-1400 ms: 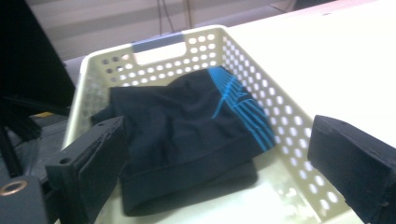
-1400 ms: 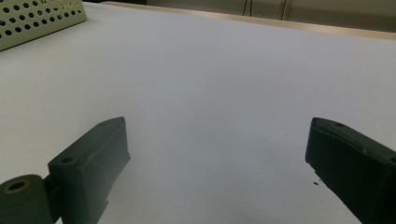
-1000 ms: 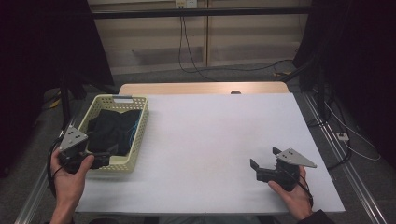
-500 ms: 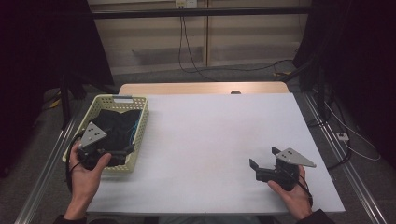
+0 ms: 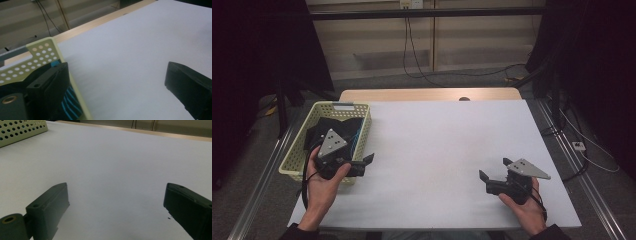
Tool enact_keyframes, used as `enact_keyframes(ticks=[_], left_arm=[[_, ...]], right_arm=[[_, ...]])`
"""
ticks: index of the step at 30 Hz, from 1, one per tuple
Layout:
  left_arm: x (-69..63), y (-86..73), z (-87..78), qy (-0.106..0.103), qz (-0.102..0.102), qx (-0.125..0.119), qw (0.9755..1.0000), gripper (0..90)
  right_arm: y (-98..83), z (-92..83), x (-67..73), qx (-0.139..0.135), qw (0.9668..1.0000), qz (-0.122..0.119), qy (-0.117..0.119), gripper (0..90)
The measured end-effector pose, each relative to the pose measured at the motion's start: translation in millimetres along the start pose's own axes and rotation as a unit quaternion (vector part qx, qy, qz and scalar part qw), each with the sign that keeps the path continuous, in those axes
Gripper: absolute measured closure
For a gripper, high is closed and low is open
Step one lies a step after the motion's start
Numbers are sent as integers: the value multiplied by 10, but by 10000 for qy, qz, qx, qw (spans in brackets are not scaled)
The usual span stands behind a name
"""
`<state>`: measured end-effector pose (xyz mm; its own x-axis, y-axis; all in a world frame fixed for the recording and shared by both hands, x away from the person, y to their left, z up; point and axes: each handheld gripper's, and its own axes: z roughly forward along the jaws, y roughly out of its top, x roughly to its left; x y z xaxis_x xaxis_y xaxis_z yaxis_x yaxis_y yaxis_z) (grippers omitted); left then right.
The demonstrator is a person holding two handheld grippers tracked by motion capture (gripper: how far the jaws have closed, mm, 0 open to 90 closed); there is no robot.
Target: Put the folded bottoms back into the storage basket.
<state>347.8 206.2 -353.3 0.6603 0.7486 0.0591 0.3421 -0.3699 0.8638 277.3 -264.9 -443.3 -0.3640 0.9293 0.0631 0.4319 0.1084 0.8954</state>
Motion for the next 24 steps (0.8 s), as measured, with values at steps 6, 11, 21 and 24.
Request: enact_keyframes(ticks=[6, 11, 21, 24], left_arm=[[-161, 36, 127, -271, -84, 0, 9996, 60], [-259, 49, 253, -463, 15, 29, 9989, 60], [-377, -106, 487, -711, -15, 91, 9974, 65], [-400, -198, 519, -758, -16, 90, 9971, 65]], right_arm=[[1, 0, 4, 4, 10000, -18, 0, 58], [0, -3, 2, -1, 10000, -19, 3, 58], [0, -5, 4, -4, 10000, -26, -1, 58], [0, -6, 4, -9, 10000, -31, 1, 58]])
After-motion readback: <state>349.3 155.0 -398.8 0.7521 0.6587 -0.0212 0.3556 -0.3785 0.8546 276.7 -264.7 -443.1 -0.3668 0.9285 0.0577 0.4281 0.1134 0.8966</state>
